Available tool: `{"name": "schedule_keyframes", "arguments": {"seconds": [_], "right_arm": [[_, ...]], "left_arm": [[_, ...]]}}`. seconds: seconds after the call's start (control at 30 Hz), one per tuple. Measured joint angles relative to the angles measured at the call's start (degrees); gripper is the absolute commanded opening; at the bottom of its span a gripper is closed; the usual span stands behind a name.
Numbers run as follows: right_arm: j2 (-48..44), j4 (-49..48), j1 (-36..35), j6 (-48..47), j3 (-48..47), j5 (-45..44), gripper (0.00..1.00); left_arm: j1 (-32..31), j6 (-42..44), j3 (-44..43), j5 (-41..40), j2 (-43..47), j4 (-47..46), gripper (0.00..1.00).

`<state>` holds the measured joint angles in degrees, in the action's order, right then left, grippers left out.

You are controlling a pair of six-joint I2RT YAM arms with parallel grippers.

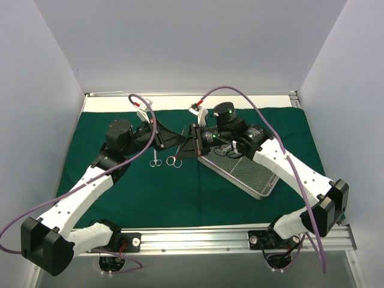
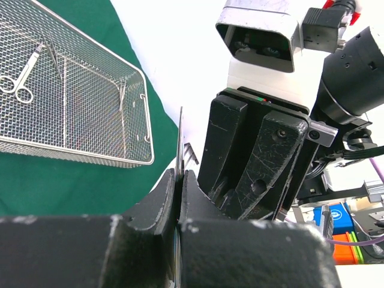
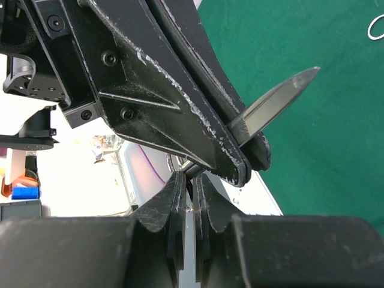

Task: Open and lay out the surgical kit
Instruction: Place the medical item in the surgical kit.

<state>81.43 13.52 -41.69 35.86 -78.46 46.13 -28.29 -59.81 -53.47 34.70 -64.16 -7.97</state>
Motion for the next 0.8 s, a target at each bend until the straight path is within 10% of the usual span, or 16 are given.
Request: {"name": "schedule_keyframes", "arguments": {"seconds": [0.13,0.23,0.43,0.7,0.8], "right_arm": [[0.0,-0.4,0.1,0.0,0.0,0.3,0.00],[0.0,-1.1,0.6,0.5,0.3,0.9,0.25],[0.0,-3.7,2.6,3.2,2.0,1.5,0.35],[0.1,-7.1,3.0,4.9,2.1,2.7,0.28],[0.4,-8.5,3.0,5.2,2.1,3.5,0.09]], "left_arm": [[0.1,-0.3,0.0,0.0,0.0,-0.3,0.02],[0.2,-1.3,0.6,-0.1,0.0,-1.8,0.02],[0.3,-3.1,1.2,-2.4,0.0,-3.9,0.02],[0.3,-4.9,1.4,-3.4,-0.1,-7.5,0.02],[0.3,-5.3,1.4,-3.4,-0.2,-8.1,0.02]]}}
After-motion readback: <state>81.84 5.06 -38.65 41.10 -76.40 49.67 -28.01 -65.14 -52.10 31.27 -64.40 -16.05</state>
